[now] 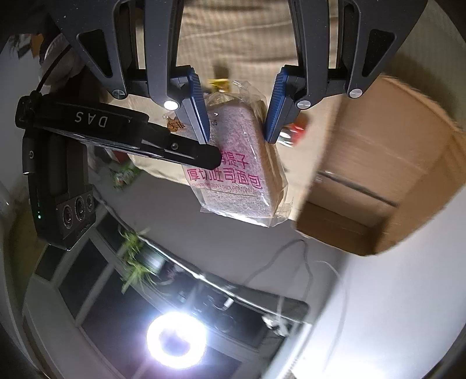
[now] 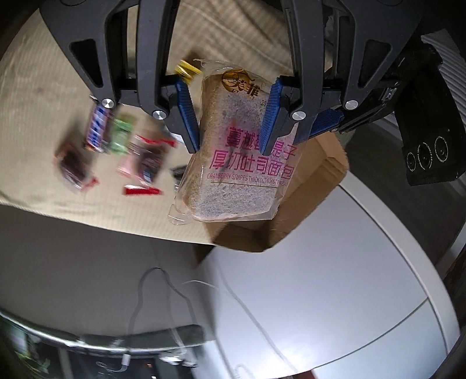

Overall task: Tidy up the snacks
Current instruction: 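Lift the bread loaf with the right gripper and lower it into the cardboard box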

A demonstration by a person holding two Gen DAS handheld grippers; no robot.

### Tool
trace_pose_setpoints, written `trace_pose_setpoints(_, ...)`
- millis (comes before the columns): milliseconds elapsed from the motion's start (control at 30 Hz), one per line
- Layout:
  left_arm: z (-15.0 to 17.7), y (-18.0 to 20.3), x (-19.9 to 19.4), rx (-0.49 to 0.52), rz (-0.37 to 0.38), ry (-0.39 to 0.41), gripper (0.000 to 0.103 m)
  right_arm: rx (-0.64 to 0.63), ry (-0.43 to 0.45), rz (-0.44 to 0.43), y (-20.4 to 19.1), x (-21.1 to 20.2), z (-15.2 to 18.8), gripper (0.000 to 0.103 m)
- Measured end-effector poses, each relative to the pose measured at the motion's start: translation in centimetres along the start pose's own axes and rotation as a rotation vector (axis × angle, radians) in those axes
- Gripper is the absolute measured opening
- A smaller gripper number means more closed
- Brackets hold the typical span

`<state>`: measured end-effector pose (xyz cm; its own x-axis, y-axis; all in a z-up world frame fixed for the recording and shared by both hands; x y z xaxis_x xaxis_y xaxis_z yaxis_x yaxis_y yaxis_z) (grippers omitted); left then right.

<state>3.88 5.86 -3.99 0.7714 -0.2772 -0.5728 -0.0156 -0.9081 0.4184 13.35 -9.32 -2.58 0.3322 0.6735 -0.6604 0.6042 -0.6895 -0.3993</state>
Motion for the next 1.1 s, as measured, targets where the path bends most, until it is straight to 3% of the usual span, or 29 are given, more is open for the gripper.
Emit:
trace_pose_setpoints(533, -1.0, -9.7, -4.1, -0.100, -0.193, 0.059, 0.036, -0.146, -0.108, -0.136, -8.4, 9.7, -3.0, 0.044)
trace_pose_setpoints(767, -0.8, -11.7, -2.8, -0.119, -0.221, 0.033, 0.036, -0.146, -0.159, -0.139, -9.0, 13.0, -3.3, 0.044)
trace_pose_setpoints(1100, -1.3, -12.3, -1.2, -0.110, -0.250, 0.009, 0.036, -0.142, -0.196, -0.131, -8.6, 14.3, -3.0, 0.045)
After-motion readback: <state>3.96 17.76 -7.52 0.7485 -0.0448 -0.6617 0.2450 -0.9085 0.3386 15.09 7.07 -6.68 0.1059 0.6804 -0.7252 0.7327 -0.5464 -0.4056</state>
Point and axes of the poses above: each gripper's, at about its wrist camera, not at the fingertips, and x roughly the way its jaws point, y to its right, z to its underside, the point moved 2 cm from there along x, roughly the way its jaws point, and after that the axes turned 5 degrees about -z, right-handed, at the moved point
